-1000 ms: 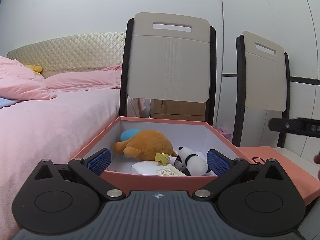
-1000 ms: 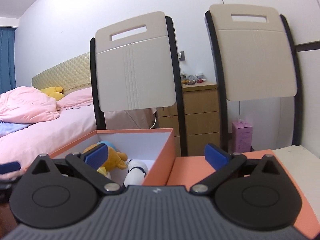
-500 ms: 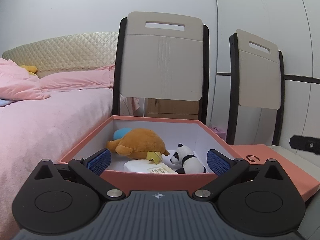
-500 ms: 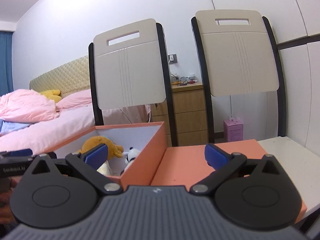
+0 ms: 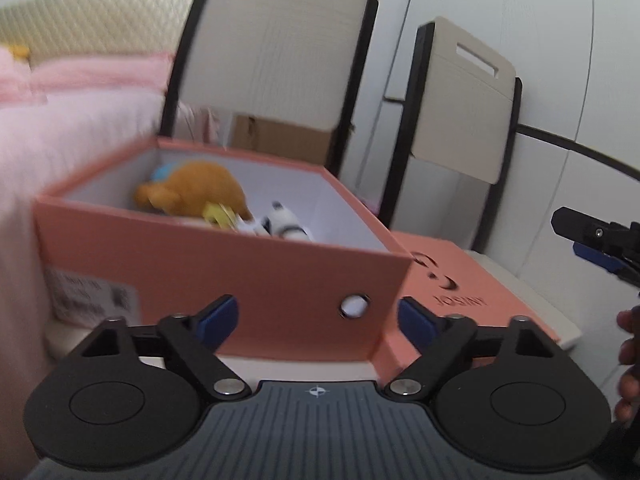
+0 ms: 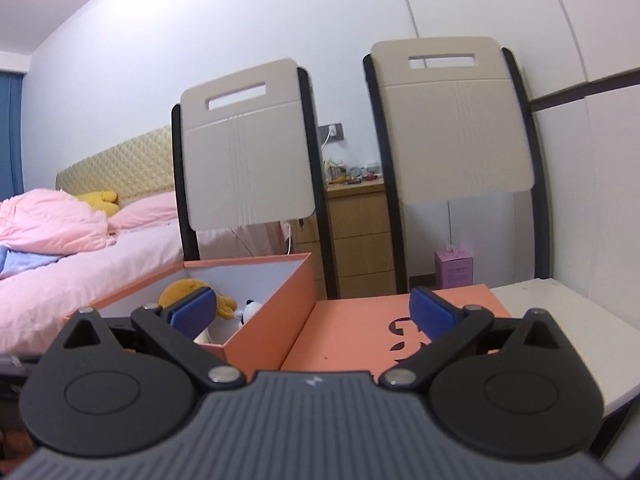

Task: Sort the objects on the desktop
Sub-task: 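Move the left gripper to the pink box wall and grip it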

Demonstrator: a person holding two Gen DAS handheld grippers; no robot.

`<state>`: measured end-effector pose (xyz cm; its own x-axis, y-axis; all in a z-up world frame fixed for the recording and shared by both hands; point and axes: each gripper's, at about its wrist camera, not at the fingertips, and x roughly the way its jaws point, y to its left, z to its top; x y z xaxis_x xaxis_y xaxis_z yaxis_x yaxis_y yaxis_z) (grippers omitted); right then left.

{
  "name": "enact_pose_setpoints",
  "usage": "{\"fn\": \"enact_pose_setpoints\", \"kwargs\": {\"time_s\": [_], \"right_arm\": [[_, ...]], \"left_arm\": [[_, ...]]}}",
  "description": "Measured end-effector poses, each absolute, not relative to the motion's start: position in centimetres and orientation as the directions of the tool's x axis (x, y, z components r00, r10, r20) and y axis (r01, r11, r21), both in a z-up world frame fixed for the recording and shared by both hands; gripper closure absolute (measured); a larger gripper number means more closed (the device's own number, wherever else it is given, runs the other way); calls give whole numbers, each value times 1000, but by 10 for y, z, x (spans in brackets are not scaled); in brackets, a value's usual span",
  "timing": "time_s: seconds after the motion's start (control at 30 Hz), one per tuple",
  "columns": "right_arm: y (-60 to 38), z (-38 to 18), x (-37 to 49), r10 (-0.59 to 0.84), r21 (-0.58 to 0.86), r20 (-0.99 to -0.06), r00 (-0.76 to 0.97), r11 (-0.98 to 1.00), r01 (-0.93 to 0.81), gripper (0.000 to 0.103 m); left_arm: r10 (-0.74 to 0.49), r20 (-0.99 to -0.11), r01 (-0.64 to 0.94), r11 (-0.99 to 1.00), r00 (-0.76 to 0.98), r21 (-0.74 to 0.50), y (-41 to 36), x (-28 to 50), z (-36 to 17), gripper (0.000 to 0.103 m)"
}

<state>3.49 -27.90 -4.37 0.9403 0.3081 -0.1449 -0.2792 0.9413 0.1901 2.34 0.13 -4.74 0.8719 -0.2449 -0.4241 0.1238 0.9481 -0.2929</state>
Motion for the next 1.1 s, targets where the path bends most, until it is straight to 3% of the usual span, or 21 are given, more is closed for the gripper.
{"fn": "enact_pose_setpoints", "kwargs": {"time_s": [0.13, 0.4, 0.6, 0.8, 0.87, 1.1], "right_arm": [[-286, -47, 28, 235, 201, -178, 956, 959, -198, 0], [-308, -54, 18, 209, 249, -227, 951, 957, -151, 0], [-312, -63, 19, 247, 289, -286, 926, 944, -163, 0], [-314, -67, 25, 290, 315, -305, 907, 930, -191, 0], [-316, -67, 27, 291, 328, -308, 906, 926, -186, 0], [-318, -70, 29, 314, 374, -322, 893, 909, -185, 0]], "left_arm": [[-335, -483, 125, 901, 809, -415, -4, 38, -65, 39], [-482, -532, 34, 762, 696, -646, -9, 77, -107, 40], [-610, -494, -51, 597, 620, -801, -8, 100, -138, 40], [-663, -467, -111, 505, 585, -856, -11, 112, -155, 41], [-676, -458, -140, 470, 577, -871, -10, 114, -161, 49], [-680, -410, -164, 397, 608, -903, -2, 101, -166, 54]]}}
